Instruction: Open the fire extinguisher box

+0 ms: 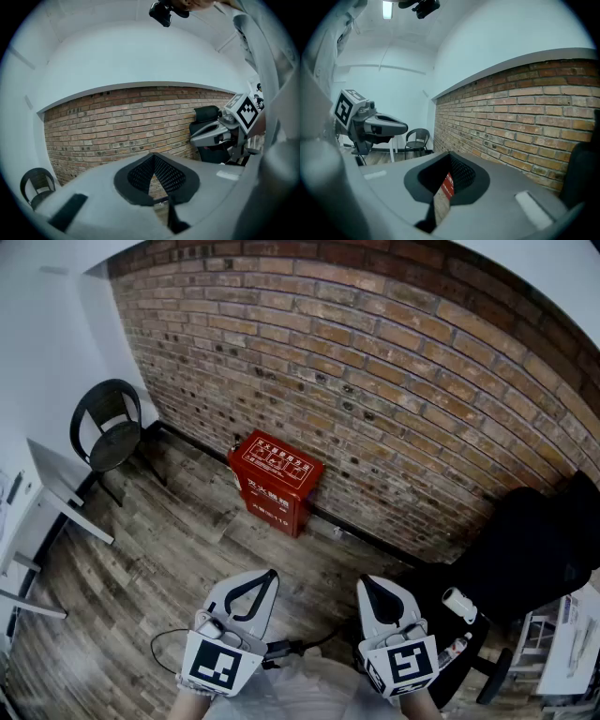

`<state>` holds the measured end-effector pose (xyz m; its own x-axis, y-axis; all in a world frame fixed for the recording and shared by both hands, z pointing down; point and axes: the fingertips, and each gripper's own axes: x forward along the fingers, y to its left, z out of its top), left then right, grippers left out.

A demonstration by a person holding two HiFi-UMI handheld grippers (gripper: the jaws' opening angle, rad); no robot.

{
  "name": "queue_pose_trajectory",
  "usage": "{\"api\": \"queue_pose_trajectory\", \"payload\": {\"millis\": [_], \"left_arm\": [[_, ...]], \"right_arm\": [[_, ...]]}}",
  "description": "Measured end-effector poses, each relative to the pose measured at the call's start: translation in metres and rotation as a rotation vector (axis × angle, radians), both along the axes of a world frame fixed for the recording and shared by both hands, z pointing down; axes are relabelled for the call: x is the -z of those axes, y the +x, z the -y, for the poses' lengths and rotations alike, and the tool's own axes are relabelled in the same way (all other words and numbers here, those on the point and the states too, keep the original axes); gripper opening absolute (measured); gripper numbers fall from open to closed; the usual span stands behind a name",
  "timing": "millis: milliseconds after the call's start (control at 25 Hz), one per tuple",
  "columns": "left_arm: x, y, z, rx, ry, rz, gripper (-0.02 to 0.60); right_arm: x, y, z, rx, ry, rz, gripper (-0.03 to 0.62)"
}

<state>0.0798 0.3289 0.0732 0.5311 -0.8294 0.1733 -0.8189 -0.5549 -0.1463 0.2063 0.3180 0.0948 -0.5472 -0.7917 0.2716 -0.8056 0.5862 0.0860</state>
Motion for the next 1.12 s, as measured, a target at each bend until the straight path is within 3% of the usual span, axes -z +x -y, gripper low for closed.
{"api": "queue_pose_trajectory", "payload": {"millis": [1120], "left_arm": [[-0.019, -0.003, 0.011, -0.008, -0.034, 0.029, -0.003]], "right_arm": [[-0.014, -0.003, 0.011, -0.017, -0.027, -0.017, 0.008]]}}
